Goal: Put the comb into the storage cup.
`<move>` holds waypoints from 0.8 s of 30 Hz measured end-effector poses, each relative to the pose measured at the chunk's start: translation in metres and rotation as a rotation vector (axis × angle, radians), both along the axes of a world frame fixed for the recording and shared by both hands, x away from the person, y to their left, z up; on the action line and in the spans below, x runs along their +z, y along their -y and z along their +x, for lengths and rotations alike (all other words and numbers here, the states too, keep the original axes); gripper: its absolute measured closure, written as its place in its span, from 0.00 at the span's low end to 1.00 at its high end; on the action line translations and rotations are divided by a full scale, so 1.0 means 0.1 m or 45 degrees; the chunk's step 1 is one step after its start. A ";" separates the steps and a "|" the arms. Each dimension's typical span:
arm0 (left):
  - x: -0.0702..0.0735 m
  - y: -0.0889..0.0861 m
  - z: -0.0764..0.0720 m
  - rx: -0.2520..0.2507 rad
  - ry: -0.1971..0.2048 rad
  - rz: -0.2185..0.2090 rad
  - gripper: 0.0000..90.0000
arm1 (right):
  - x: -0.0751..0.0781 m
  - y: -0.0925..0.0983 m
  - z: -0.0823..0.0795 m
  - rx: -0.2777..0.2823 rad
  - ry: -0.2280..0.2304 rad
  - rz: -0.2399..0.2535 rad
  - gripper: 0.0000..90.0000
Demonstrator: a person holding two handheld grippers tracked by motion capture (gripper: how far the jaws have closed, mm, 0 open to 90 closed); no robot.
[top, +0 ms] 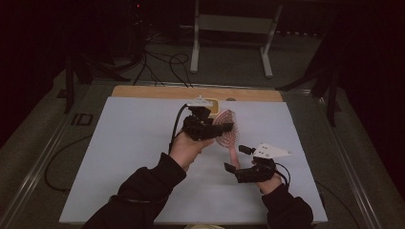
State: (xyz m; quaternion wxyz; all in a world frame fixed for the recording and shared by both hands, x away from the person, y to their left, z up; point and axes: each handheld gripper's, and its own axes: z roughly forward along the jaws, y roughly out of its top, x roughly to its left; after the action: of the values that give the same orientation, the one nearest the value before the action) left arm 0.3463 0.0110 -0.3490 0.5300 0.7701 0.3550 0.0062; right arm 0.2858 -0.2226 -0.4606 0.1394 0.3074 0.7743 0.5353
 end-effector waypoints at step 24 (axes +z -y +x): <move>0.31 -0.39 0.19 0.124 0.063 -0.039 0.72 | -0.03 0.16 -0.19 0.061 0.078 -0.065 0.10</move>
State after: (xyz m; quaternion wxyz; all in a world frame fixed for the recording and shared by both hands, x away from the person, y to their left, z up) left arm 0.3654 0.0500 -0.3184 0.5494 0.7433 0.3790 0.0457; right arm 0.2666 -0.2387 -0.4639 0.1579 0.2685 0.7903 0.5277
